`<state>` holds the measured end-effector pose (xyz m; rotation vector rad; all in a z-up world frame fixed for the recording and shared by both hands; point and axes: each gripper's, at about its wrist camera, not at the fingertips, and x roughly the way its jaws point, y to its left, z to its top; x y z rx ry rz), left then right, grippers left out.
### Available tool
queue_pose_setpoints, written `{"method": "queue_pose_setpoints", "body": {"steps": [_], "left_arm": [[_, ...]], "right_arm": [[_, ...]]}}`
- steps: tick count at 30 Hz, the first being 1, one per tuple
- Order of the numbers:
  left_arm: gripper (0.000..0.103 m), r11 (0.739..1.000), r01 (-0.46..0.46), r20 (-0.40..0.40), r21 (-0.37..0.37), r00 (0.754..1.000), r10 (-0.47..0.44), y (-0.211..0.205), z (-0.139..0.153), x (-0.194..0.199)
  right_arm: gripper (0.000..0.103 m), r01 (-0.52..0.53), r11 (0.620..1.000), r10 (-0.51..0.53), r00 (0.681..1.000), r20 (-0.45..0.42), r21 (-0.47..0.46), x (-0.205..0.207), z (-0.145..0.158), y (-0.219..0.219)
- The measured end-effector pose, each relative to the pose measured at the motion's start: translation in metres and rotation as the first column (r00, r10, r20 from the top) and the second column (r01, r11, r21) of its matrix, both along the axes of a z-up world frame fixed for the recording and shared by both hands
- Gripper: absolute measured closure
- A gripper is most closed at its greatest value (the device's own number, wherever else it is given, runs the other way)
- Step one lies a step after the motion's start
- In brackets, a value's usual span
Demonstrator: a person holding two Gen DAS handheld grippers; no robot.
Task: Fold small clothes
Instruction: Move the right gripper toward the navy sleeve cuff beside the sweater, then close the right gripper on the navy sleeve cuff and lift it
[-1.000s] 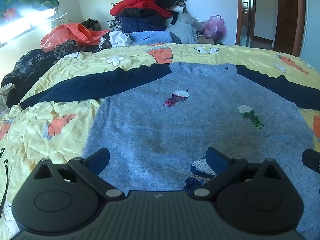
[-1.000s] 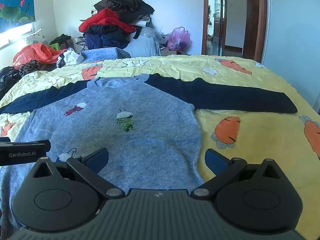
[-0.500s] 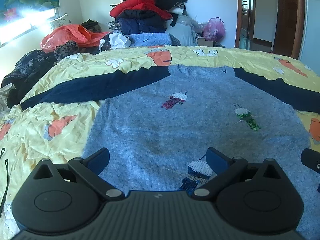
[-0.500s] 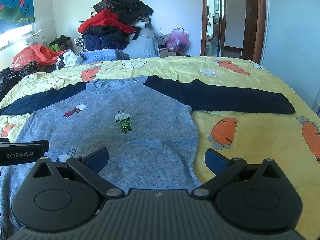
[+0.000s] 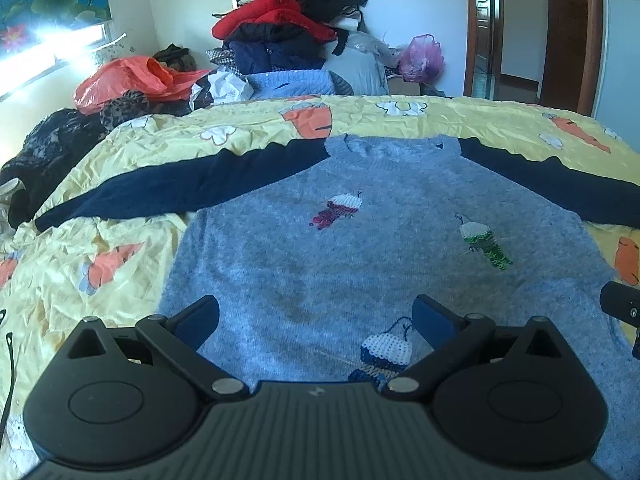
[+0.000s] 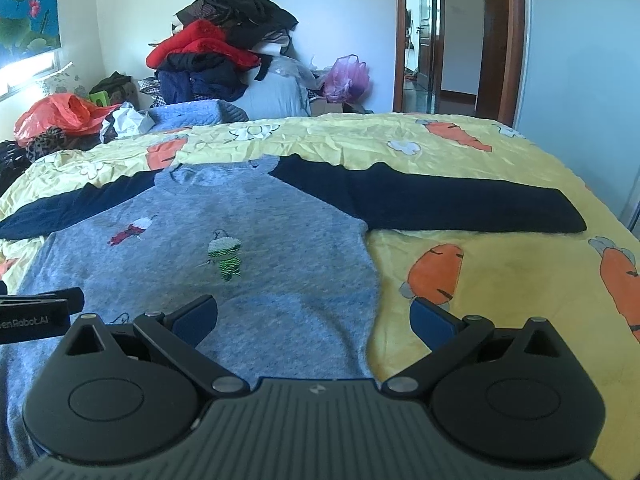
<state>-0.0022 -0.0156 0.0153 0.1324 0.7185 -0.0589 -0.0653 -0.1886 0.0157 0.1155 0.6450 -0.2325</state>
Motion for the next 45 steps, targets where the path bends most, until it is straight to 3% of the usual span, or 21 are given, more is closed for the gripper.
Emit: {"method": "queue_pose_setpoints", "body": {"steps": [16,26,33,38,45], "left_arm": [[0.0,0.999,0.018,-0.022,-0.05,1.0,-0.019,-0.005,-0.003,0.01],[0.0,0.999,0.031,-0.022,-0.02,0.999,-0.032,-0.016,-0.007,0.013],[0.0,0.999,0.048,-0.02,-0.017,0.999,-0.048,-0.027,-0.005,0.021],[0.0,0.998,0.058,-0.014,-0.009,0.998,-0.058,-0.034,-0.005,0.028],[0.0,0.997,0.071,-0.018,0.012,0.997,-0.071,-0.042,-0.009,0.039]], "right_arm": [[0.0,0.053,0.999,-0.053,0.999,-0.007,0.011,0.013,-0.006,-0.031],[0.0,0.08,0.997,-0.08,0.997,-0.002,0.004,0.021,-0.008,-0.053],[0.0,0.171,0.985,-0.171,0.985,0.014,0.013,0.031,-0.013,-0.097],[0.0,0.266,0.963,-0.266,0.964,0.011,0.035,0.039,-0.022,-0.139],[0.0,0.425,0.9,-0.428,0.904,0.015,0.101,0.041,-0.036,-0.221]]}}
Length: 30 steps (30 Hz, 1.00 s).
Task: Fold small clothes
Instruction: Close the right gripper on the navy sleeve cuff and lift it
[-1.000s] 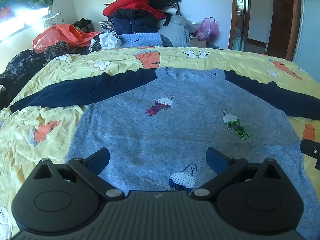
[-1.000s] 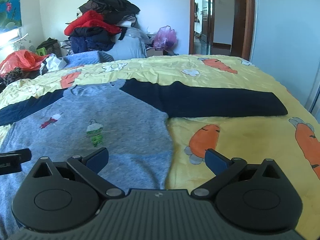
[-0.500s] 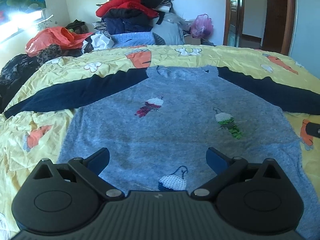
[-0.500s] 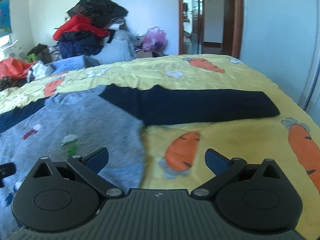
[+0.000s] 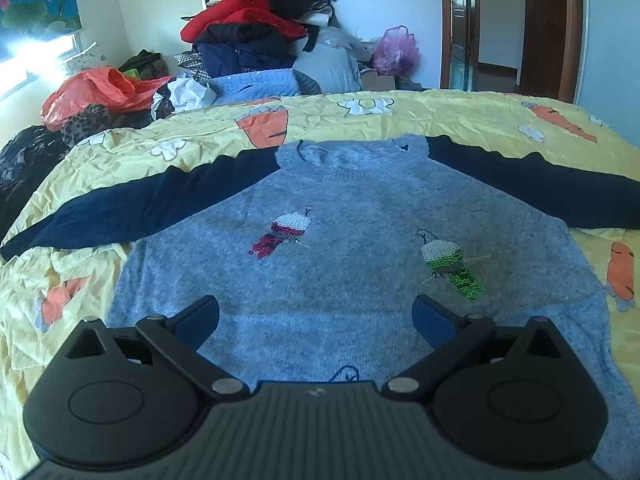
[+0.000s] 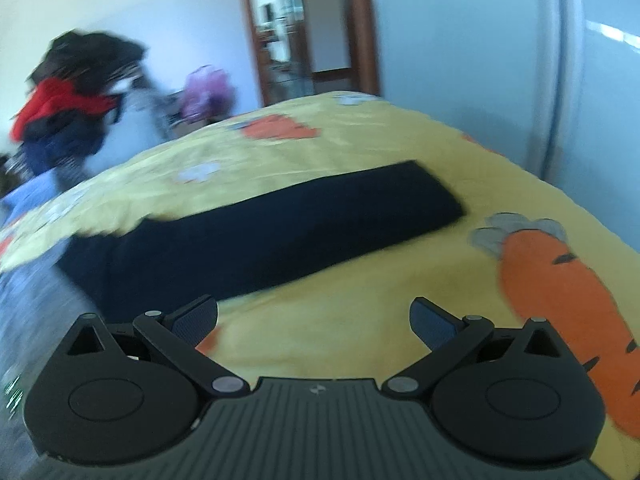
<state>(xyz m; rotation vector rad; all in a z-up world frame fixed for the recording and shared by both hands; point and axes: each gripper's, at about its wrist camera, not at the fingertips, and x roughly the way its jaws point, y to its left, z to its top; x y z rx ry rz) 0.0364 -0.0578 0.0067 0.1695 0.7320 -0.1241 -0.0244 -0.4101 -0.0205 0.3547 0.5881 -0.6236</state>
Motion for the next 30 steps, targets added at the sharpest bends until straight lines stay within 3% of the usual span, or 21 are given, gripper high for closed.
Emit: {"method": "queue_pose_setpoints", "body": {"steps": [6,11,15,17,20,22,24,26,30], "left_arm": [[0.0,1.0,0.008,-0.023,-0.001,1.0,-0.008,-0.006,-0.009,0.006],[0.0,1.0,0.009,-0.049,0.004,0.999,-0.009,-0.011,-0.014,0.014],[0.0,1.0,0.02,-0.056,-0.008,0.998,-0.02,-0.015,-0.015,0.018],[0.0,1.0,0.027,-0.056,-0.001,0.998,-0.027,-0.018,-0.016,0.021],[0.0,0.999,0.032,-0.056,-0.003,0.998,-0.032,-0.021,-0.017,0.026],[0.0,1.0,0.029,-0.053,-0.001,0.998,-0.029,-0.021,-0.016,0.028],[0.0,1.0,0.027,-0.046,-0.001,0.999,-0.027,-0.02,-0.016,0.03],[0.0,1.0,0.023,-0.039,0.0,0.999,-0.023,-0.017,-0.015,0.033],[0.0,1.0,0.004,-0.022,0.015,1.0,-0.004,-0.011,-0.014,0.036]], "right_arm": [[0.0,0.116,0.99,-0.117,0.993,0.006,0.081,0.003,-0.021,-0.062],[0.0,0.126,0.988,-0.135,0.987,0.092,0.094,0.006,-0.026,-0.086],[0.002,0.108,0.959,-0.17,0.96,0.223,0.263,0.011,-0.027,-0.108],[0.011,0.077,0.944,-0.165,0.952,0.257,0.321,0.019,-0.03,-0.119],[0.029,0.126,0.946,-0.202,0.95,0.239,0.3,0.031,-0.03,-0.127],[0.066,0.151,0.938,-0.227,0.948,0.224,0.312,0.035,-0.032,-0.133],[0.086,0.168,0.927,-0.248,0.945,0.212,0.335,0.037,-0.037,-0.138],[0.086,0.166,0.929,-0.246,0.944,0.218,0.331,0.037,-0.038,-0.138],[0.087,0.171,0.963,-0.211,0.958,0.192,0.208,0.043,-0.024,-0.119]]}}
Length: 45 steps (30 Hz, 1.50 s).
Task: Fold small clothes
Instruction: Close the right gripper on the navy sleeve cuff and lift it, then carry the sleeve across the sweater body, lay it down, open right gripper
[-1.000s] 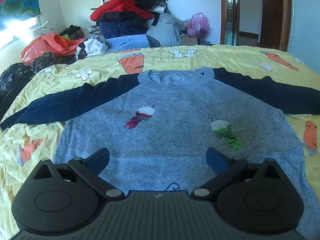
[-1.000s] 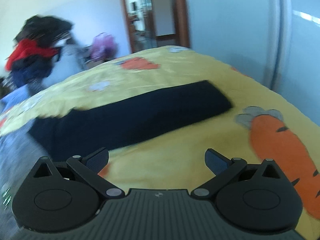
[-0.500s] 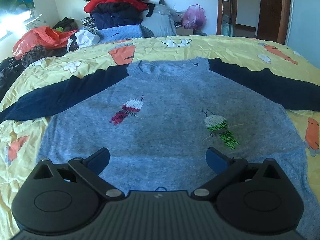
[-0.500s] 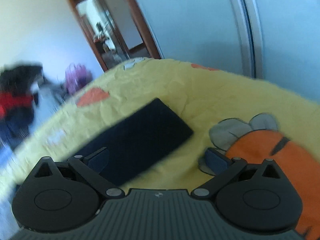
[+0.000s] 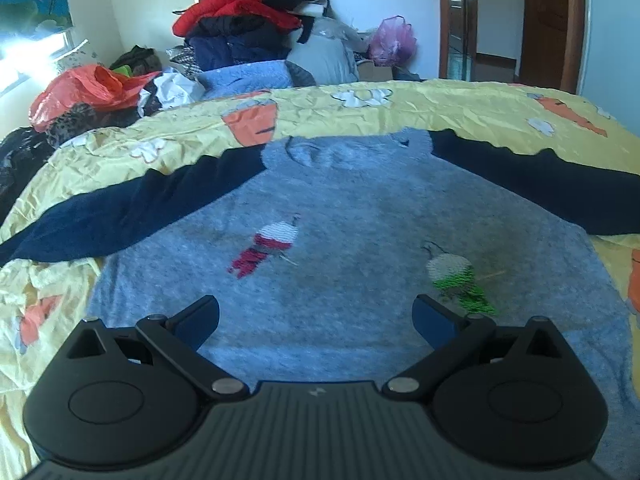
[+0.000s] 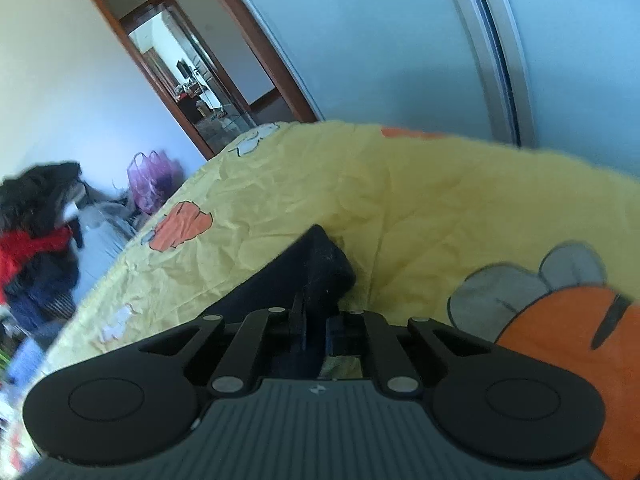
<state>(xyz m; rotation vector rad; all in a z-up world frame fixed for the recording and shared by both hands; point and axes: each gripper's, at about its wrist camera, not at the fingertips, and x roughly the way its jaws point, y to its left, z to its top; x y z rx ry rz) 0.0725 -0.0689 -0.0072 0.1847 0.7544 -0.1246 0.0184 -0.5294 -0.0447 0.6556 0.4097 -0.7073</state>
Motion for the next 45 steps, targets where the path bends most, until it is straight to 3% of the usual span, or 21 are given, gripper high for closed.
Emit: {"method": "queue_pose_setpoints", "body": {"steps": [5,10,16,25,34,38,45], "left_arm": [[0.0,0.999,-0.045,-0.009,-0.019,0.999,0.045,0.017,0.001,0.007],[0.0,0.997,-0.078,-0.013,-0.026,0.997,0.078,0.032,0.002,0.01],[0.0,0.994,-0.105,-0.02,-0.019,0.994,0.104,0.046,-0.001,0.011],[0.0,0.987,-0.162,-0.006,0.012,0.987,0.162,0.07,-0.002,0.012],[0.0,0.979,-0.197,-0.009,-0.044,0.98,0.197,0.103,-0.001,0.01],[0.0,0.979,-0.188,-0.007,-0.074,0.982,0.188,0.112,0.0,0.007],[0.0,0.976,-0.211,-0.001,-0.054,0.977,0.212,0.121,0.0,0.006]], "right_arm": [[0.087,-0.129,0.975,0.123,0.992,-0.041,-0.182,0.013,0.031,0.052],[0.087,-0.292,0.911,0.274,0.956,-0.104,-0.292,0.037,0.052,0.11],[0.087,-0.436,0.846,0.41,0.9,-0.147,-0.306,0.065,0.065,0.174],[0.087,-0.542,0.784,0.512,0.84,-0.179,-0.302,0.089,0.07,0.259],[0.087,-0.626,0.718,0.592,0.779,-0.206,-0.304,0.109,0.071,0.338],[0.087,-0.655,0.699,0.615,0.756,-0.225,-0.289,0.12,0.065,0.362],[0.087,-0.682,0.685,0.633,0.731,-0.253,-0.256,0.132,0.048,0.392]]}}
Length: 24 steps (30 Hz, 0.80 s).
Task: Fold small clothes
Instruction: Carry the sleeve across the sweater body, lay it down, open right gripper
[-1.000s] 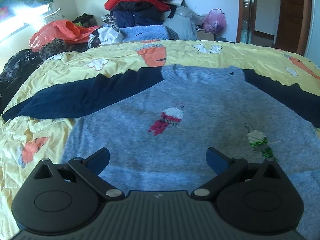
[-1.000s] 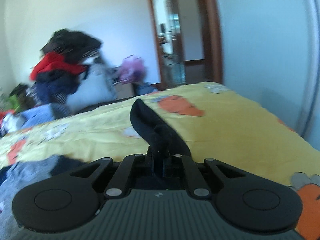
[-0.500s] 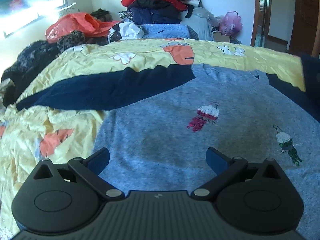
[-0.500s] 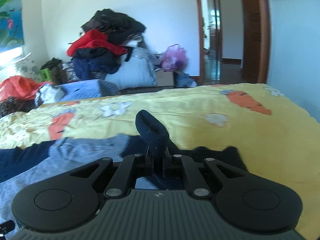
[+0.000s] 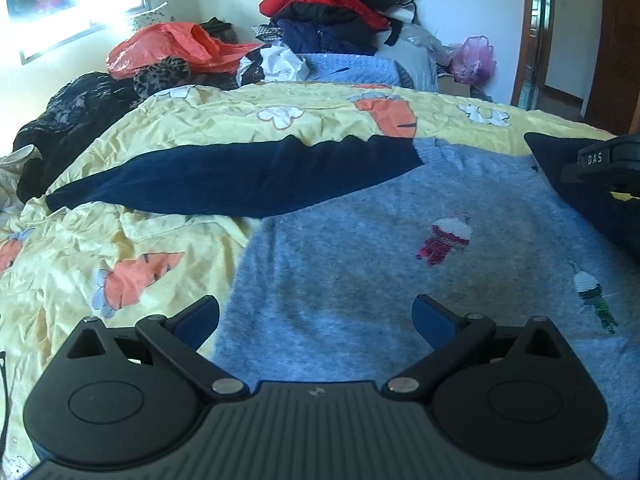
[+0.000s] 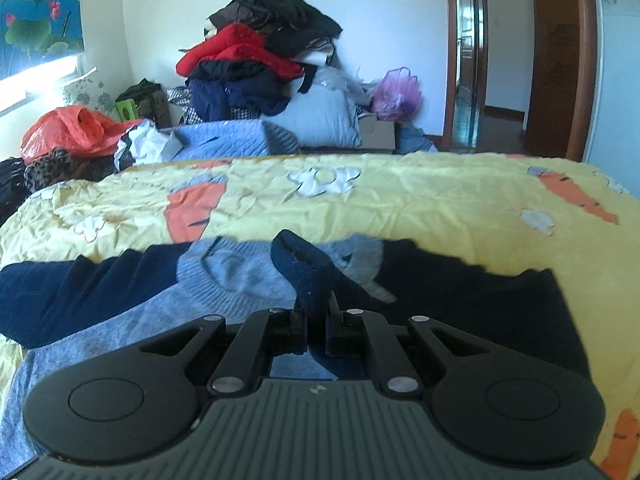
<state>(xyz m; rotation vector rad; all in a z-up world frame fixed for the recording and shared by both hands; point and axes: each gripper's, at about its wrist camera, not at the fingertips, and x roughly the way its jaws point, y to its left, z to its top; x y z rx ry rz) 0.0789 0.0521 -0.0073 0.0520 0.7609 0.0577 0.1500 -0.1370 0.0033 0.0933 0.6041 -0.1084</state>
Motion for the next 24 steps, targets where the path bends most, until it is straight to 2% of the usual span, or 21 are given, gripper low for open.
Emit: {"method": "queue_pose_setpoints", "body": {"steps": [12,24], "left_arm": [[0.0,0.999,-0.034,-0.009,0.009,0.999,0.035,0.02,-0.004,0.002],[0.0,0.999,-0.048,-0.016,0.017,0.999,0.049,0.032,-0.005,0.002]], "right_arm": [[0.087,-0.016,0.999,0.016,1.0,-0.003,-0.051,0.008,-0.004,0.015],[0.087,-0.091,0.987,0.089,0.996,-0.021,-0.133,0.026,-0.005,0.071]]}}
